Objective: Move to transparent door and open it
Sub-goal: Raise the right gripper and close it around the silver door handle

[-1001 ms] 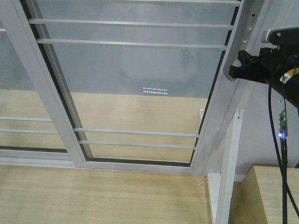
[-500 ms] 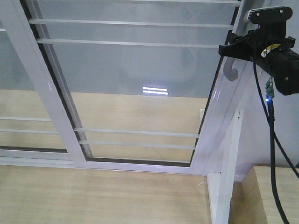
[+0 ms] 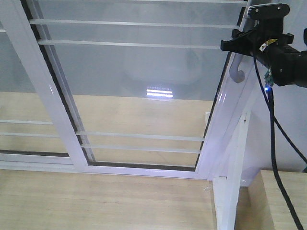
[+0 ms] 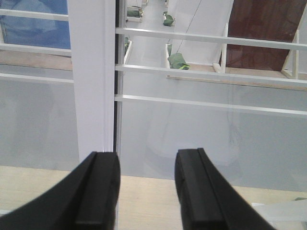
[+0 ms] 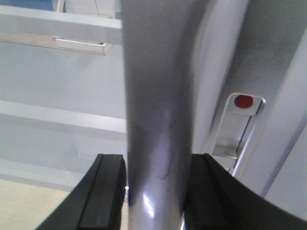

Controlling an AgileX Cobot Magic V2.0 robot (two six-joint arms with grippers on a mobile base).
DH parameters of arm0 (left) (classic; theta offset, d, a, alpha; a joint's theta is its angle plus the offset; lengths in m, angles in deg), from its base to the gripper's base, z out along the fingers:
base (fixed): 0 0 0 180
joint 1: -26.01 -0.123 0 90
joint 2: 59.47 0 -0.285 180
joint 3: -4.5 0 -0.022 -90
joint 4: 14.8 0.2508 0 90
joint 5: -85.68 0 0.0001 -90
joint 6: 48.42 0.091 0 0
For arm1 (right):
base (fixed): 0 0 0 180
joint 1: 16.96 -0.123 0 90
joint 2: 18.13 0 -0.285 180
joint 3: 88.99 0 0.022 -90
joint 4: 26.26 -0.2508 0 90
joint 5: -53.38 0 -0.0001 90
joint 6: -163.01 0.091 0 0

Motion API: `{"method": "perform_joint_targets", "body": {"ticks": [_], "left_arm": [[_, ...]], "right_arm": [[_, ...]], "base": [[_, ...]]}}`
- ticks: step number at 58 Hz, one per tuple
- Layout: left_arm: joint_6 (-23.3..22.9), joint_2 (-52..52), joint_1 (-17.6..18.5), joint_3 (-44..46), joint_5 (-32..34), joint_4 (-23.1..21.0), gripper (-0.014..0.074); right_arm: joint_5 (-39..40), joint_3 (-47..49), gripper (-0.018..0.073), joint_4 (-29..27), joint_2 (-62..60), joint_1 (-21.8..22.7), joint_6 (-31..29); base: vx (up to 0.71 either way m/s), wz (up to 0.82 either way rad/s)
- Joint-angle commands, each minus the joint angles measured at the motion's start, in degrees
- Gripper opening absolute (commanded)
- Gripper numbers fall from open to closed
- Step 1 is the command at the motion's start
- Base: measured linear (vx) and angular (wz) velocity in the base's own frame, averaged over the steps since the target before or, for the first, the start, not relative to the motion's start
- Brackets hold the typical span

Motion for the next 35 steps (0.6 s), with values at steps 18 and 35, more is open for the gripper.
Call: {"method": "perform_joint_targets", "body": {"ticks": [18, 35], "left_arm": [[-0.37, 0.06, 0.21, 1.97, 4.72, -0.47, 0.0412], [-0.37, 0.06, 0.21, 1.97, 4.72, -0.47, 0.0412]], "right_arm": [[3.76, 2.13, 0.0316, 0.45, -2.81, -0.31, 4.16], [4.35, 2.13, 0.0316, 0.57, -2.41, -3.48, 4.16]], "base": [[0.00, 0.00], [0.00, 0.00]]}}
